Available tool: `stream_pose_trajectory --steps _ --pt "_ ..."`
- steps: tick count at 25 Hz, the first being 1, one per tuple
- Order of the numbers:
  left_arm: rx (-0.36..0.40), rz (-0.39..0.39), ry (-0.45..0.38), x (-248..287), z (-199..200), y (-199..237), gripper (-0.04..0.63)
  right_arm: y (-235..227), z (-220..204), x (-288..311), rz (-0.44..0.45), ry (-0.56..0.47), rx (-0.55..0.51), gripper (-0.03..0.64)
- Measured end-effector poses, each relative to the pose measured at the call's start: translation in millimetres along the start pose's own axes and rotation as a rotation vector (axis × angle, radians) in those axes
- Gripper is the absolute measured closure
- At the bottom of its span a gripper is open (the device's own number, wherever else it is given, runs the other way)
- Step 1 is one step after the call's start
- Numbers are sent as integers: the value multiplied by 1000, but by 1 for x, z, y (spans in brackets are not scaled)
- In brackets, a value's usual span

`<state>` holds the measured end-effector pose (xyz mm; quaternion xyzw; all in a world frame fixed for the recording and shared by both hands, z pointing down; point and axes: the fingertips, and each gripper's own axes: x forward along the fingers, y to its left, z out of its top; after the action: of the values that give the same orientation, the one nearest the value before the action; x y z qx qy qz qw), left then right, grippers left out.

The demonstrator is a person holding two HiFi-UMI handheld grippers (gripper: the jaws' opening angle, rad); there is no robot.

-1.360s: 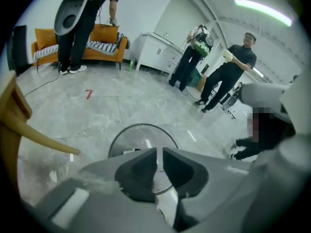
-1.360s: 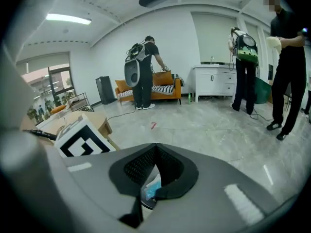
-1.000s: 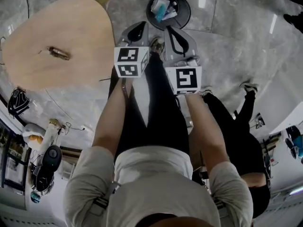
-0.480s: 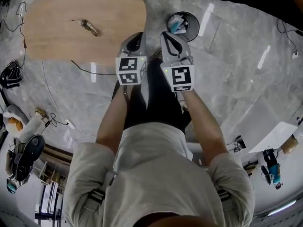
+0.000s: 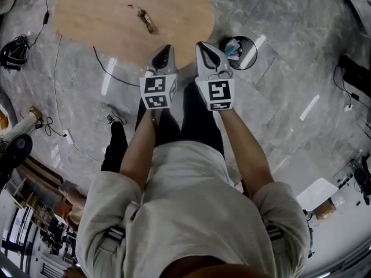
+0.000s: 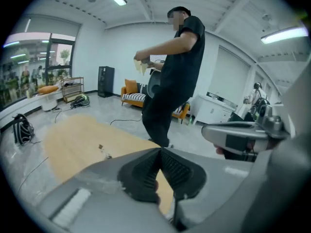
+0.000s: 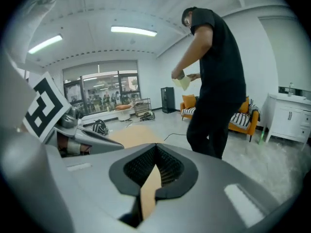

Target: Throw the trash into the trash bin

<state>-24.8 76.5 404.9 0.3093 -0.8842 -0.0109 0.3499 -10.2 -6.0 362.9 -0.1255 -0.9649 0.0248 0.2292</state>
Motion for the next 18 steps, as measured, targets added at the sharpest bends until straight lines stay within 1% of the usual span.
stream_pose_trajectory --steps 5,9,12,14,16,18 --pt "-85 39 18 -15 -13 69 577 52 10 49 53 26 -27 609" --pt "-105 61 16 -14 -14 118 577 76 8 91 70 60 -21 609" --pt "-133 87 15 -13 -16 154 577 95 3 122 103 97 -31 609" --pt "-148 100 29 -9 -22 175 577 106 -7 142 131 136 -31 609" --pt "-158 99 42 -2 -28 191 577 113 -17 161 151 183 -27 609" --pt "-159 80 53 8 -29 204 577 117 -25 179 158 216 -31 609"
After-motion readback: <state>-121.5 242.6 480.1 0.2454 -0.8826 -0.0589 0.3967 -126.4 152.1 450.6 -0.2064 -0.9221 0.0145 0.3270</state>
